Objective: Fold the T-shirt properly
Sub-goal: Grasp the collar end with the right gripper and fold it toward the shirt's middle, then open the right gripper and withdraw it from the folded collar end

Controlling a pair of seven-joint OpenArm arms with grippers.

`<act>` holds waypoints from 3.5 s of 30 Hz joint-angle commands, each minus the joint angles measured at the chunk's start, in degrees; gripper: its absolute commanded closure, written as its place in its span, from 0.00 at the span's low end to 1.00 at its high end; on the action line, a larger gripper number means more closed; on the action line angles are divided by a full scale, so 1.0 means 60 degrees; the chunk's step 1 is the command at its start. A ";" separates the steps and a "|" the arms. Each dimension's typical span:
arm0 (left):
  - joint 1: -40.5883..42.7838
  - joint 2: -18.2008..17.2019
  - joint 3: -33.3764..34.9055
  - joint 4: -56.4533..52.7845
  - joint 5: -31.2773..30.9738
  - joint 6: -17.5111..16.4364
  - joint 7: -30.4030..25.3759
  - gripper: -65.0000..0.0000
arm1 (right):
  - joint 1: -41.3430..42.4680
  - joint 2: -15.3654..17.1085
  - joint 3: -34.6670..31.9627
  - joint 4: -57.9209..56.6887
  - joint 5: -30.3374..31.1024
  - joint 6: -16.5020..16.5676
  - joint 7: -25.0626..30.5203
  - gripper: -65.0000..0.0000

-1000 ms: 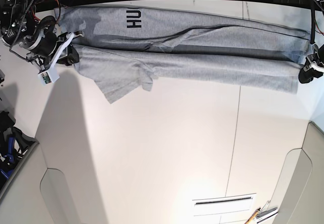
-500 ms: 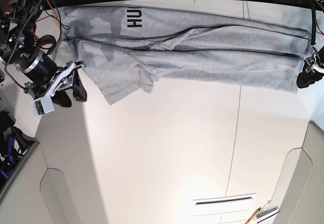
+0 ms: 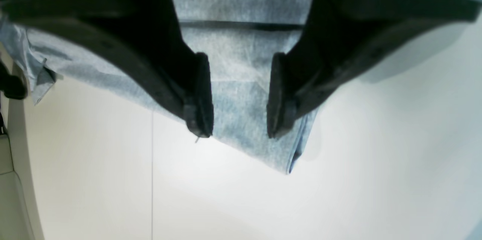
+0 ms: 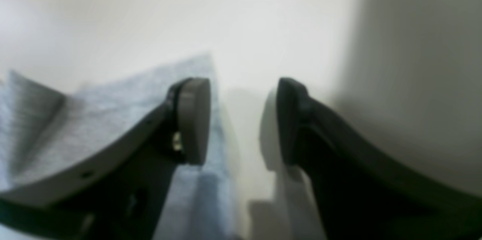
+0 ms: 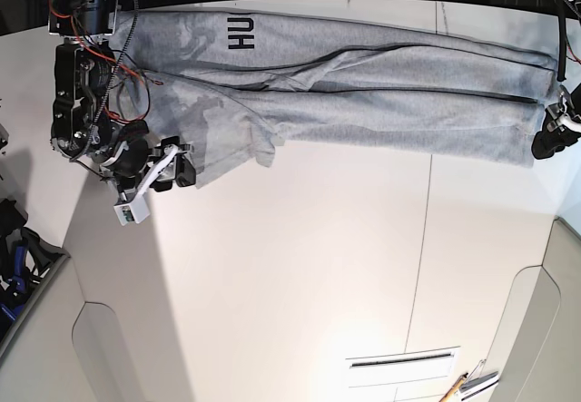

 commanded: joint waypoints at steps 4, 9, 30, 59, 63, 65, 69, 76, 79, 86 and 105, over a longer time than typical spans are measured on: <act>-0.0073 -0.0240 -0.0080 0.0175 -0.0200 -0.0168 -0.0178 0.58 | 0.0186 0.0069 -0.0543 -0.0197 0.0248 0.0233 -0.0444 0.81; -0.0073 -0.0240 -0.0080 0.0175 -0.0197 -0.0164 -0.0178 0.58 | 0.0182 0.0044 -0.0714 0.0004 0.0423 0.0233 -0.0572 1.00; -0.0073 -0.0237 -0.0080 0.0175 -0.0200 -0.0164 -0.0182 0.58 | -0.4360 -0.1453 -0.0718 0.6626 0.2146 0.0240 -0.2200 1.00; 0.0517 -0.0244 -0.1344 0.0175 -0.0127 -0.0359 -0.0313 0.45 | -0.4710 -0.1424 -0.0663 0.8149 0.2004 0.0379 -0.2696 0.57; 0.1166 -0.0204 -0.1373 0.0160 -0.0120 -0.0359 -0.0459 0.45 | -0.4710 -0.1421 -0.0208 0.8513 0.1126 0.0375 -0.2444 0.57; 0.1424 -0.0131 -0.1373 0.0127 0.0040 -0.0359 -0.0798 0.45 | -0.4710 -0.1373 0.0240 0.8510 0.0568 0.0372 -0.2167 0.57; 0.1486 0.0200 -0.1370 -0.0146 0.0922 -0.0359 -0.1512 0.45 | -0.4707 -0.1188 0.1545 0.8510 0.0138 0.0229 -0.1836 0.57; 0.1209 0.0317 -0.1147 -0.0976 0.1042 -0.0359 -0.2007 0.45 | -0.4710 -0.0619 0.3687 0.8491 0.0685 0.0222 -0.1836 0.57; 0.0882 0.0317 -0.1100 -0.1370 0.1275 -0.0359 -0.2069 0.45 | -0.4707 -0.0586 0.4331 0.8448 0.1060 0.0226 -0.1814 0.57; 0.0565 0.0277 -0.1104 -0.1730 0.1224 -0.0359 -0.2084 0.45 | -0.4703 -0.0586 0.4641 0.8087 0.1392 0.0226 -0.1789 0.57; 0.0594 0.0153 -0.0404 -0.1730 0.2055 -0.0359 -0.2379 0.45 | -0.4284 -0.0590 0.4641 0.6961 0.1989 0.0233 -0.1738 0.57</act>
